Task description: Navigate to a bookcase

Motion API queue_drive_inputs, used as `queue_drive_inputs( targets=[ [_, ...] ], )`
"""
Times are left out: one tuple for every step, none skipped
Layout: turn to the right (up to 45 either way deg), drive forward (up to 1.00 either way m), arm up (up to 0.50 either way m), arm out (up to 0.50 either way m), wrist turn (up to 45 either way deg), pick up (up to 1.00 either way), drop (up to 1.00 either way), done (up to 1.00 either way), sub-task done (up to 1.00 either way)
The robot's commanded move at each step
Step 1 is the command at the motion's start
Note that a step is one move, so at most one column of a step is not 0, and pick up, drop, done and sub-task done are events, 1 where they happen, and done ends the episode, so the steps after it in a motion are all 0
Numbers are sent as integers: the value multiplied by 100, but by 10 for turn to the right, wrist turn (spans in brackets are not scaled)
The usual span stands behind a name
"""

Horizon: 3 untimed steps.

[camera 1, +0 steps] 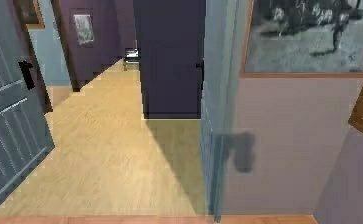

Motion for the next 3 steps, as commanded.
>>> queue_drive_inputs(
  targets=[
    [-450, 0, 0, 0, 0, 0, 0, 0, 0],
    [-450, 0, 0, 0, 0, 0, 0, 0, 0],
    [0, 10, 0, 0, 0, 0, 0, 0, 0]
  ],
)
